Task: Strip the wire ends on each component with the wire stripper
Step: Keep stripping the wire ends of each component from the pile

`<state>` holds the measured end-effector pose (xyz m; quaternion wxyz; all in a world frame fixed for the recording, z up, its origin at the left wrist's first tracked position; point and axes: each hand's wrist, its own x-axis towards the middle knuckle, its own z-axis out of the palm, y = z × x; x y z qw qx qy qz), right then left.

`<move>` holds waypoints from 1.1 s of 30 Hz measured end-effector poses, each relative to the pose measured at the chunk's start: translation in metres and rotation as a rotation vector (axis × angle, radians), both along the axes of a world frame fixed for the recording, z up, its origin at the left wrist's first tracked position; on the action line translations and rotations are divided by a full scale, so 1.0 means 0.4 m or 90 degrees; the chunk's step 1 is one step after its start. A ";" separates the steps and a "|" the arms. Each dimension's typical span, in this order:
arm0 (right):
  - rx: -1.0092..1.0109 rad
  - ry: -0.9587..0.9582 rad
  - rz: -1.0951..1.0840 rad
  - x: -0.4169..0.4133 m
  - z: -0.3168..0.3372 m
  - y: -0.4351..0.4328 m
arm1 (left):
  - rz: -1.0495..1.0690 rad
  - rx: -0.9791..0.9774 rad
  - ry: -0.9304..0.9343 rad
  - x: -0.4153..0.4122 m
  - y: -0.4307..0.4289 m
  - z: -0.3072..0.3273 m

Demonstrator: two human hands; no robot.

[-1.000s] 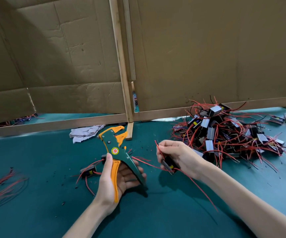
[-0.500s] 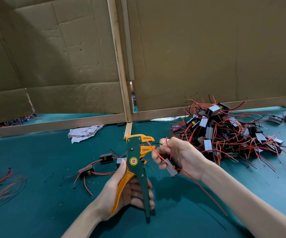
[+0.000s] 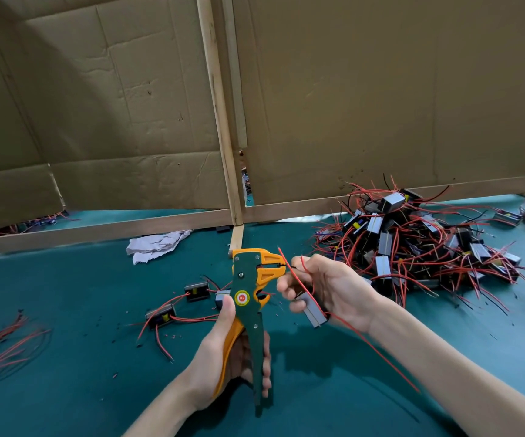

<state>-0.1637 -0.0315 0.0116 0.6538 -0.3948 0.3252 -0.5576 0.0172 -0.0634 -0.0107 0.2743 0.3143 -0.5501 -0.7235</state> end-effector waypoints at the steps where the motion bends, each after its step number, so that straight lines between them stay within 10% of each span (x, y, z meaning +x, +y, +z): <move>1: -0.001 0.004 0.001 0.001 -0.001 -0.001 | -0.031 -0.012 -0.011 0.014 0.001 -0.021; 33: -0.065 0.136 -0.105 0.001 0.001 0.005 | -0.195 0.022 0.023 0.054 -0.027 -0.055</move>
